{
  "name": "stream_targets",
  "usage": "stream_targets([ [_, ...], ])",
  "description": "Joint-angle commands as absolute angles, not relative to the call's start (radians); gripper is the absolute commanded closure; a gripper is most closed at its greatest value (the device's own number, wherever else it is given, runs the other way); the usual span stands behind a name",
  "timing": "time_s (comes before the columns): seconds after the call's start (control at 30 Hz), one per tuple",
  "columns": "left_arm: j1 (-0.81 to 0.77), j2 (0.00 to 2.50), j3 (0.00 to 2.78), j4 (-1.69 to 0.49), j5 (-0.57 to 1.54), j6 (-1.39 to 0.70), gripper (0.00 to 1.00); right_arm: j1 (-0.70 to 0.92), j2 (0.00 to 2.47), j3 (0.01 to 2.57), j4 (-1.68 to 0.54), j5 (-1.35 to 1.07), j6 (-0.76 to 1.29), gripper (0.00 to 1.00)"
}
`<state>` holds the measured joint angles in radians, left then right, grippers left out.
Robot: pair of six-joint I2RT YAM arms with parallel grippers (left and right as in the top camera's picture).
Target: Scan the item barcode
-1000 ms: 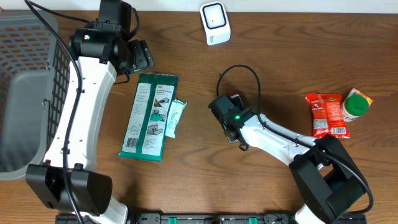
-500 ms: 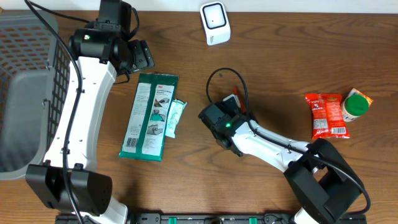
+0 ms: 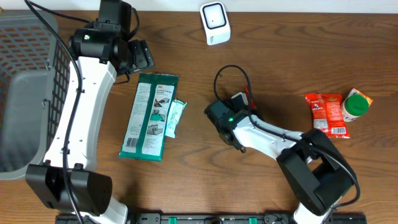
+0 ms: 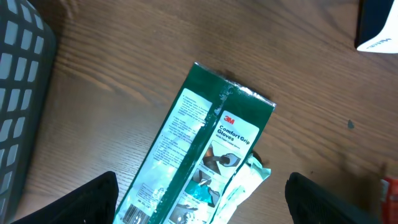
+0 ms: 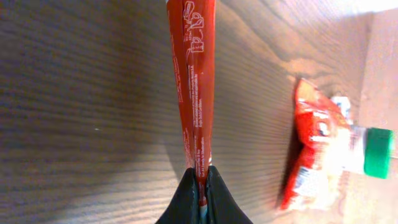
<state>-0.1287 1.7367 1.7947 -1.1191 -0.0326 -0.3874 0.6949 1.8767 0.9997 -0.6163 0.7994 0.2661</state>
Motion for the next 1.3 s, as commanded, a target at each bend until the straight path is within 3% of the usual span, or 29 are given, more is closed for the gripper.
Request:
stream_targets([
  [0.0, -0.125, 1.727, 1.799, -1.121, -0.046, -0.374, 0.14, 0.694, 1.917, 1.011, -0.603, 0.716, 0.27, 0.99],
  [0.33, -0.125, 1.727, 1.799, -1.121, -0.046, -0.374, 0.14, 0.695, 1.929, 1.011, -0.594, 0.611, 0.292, 0.94],
  [0.63, -0.125, 1.727, 1.799, -1.121, -0.046, -0.374, 0.14, 0.695, 1.914, 1.027, -0.608, 0.586, 0.292, 0.69],
  [0.83, -0.125, 1.727, 1.799, -1.121, -0.046, -0.374, 0.14, 0.682, 1.836, 1.107, -0.691, 0.453, 0.276, 0.63],
  [0.93, -0.125, 1.727, 1.799, -1.121, -0.046, -0.374, 0.14, 0.653, 1.782, 1.145, -0.721, 0.349, 0.238, 0.47],
  [1.07, -0.125, 1.727, 1.799, -1.121, -0.046, -0.374, 0.14, 0.57, 1.725, 1.186, -0.787, 0.229, 0.183, 0.39],
  [1.17, -0.125, 1.727, 1.799, -1.121, -0.046, -0.374, 0.14, 0.481, 1.704, 1.194, -0.822, 0.11, 0.091, 0.38],
  [1.27, -0.125, 1.727, 1.799, -1.121, -0.046, -0.374, 0.14, 0.383, 1.708, 1.187, -0.832, -0.023, 0.031, 0.48],
])
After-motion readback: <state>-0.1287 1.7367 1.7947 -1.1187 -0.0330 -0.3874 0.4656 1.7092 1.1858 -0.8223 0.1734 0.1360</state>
